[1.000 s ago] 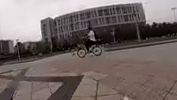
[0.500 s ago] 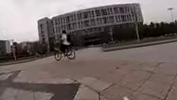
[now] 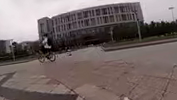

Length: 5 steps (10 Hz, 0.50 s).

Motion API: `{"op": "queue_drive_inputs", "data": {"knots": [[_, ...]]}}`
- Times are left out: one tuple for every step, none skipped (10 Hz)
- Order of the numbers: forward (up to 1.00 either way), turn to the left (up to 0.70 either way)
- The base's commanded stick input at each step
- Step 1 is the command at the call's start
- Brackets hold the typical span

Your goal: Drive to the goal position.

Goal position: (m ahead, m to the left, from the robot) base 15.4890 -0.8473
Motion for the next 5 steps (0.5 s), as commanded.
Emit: {"op": "queue_drive_inputs", "data": {"knots": [[1.00,-0.02],[1.00,-0.02],[1.00,-0.02],[1.00,-0.02],[1.00,-0.02]]}}
